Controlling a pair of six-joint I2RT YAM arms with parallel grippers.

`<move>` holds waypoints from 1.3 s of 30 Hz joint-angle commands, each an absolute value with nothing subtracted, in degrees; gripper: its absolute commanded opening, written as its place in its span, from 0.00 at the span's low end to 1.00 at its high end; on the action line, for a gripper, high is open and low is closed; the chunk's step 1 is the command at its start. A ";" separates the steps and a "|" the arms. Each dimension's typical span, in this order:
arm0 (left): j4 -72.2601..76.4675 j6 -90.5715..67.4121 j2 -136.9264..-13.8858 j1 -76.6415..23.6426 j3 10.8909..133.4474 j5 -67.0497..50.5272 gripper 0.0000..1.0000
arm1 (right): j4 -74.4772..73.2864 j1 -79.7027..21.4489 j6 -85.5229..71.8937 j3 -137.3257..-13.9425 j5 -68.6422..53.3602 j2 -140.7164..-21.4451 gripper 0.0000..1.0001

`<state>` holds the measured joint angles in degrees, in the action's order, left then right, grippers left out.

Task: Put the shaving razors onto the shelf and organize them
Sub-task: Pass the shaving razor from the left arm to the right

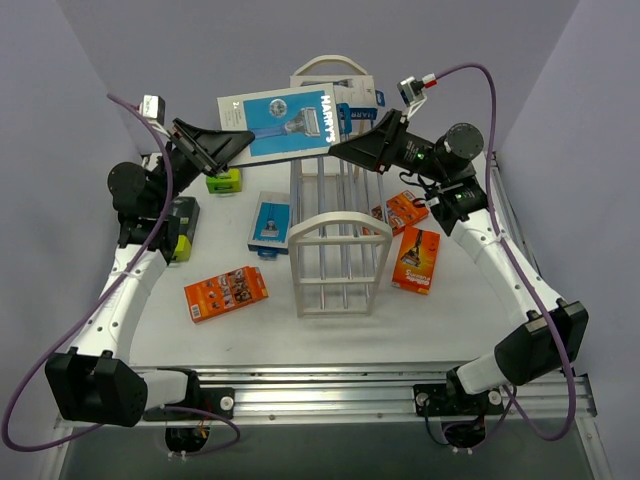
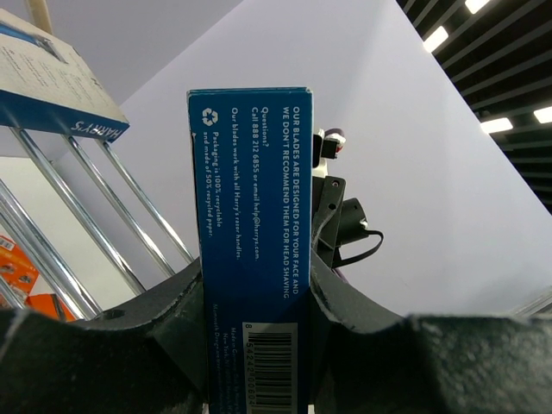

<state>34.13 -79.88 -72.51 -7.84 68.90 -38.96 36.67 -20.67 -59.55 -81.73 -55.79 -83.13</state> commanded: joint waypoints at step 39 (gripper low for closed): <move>26.63 -72.69 -70.32 6.06 64.86 -44.82 0.94 | 34.98 -18.28 -63.19 -75.06 -39.12 -73.04 0.00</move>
